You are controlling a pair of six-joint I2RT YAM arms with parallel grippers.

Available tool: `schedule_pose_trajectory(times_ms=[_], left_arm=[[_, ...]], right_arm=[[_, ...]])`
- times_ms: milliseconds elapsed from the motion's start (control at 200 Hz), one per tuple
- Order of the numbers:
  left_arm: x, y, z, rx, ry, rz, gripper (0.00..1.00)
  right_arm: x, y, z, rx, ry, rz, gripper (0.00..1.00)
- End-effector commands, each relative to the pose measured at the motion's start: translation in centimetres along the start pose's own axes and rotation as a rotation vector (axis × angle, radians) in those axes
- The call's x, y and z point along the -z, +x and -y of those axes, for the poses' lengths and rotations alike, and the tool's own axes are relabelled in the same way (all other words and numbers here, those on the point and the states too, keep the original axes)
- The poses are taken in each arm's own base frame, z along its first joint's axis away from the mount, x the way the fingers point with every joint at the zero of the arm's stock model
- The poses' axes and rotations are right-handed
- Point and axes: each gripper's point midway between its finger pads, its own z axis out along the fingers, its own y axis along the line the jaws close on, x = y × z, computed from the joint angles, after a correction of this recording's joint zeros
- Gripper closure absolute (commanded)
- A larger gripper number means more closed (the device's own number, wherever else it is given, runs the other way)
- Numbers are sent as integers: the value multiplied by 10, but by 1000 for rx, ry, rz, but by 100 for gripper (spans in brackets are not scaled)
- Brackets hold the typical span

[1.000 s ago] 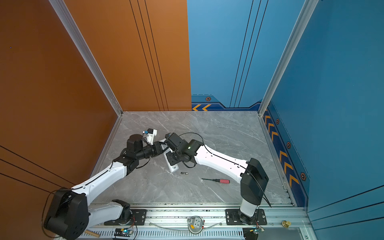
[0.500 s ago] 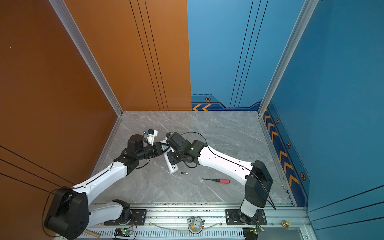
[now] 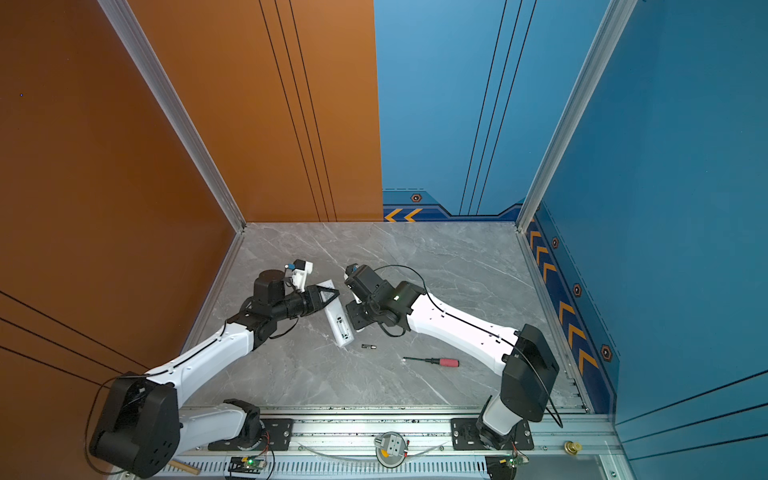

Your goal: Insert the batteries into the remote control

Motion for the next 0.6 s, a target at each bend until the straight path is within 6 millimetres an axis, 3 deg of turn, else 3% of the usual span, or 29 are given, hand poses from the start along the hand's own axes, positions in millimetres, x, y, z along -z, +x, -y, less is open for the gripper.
schedule_pose_trajectory(times_ms=[0, 275, 591], left_arm=[[5, 3, -3, -18, -2, -6, 100], [9, 4, -3, -14, 10, -7, 100], [12, 3, 1, -19, 28, -3, 100]], right_arm=[[11, 8, 25, -29, 70, -8, 85], [7, 32, 75, -57, 185, -81, 85], [-10, 57, 112, -67, 271, -174, 85]])
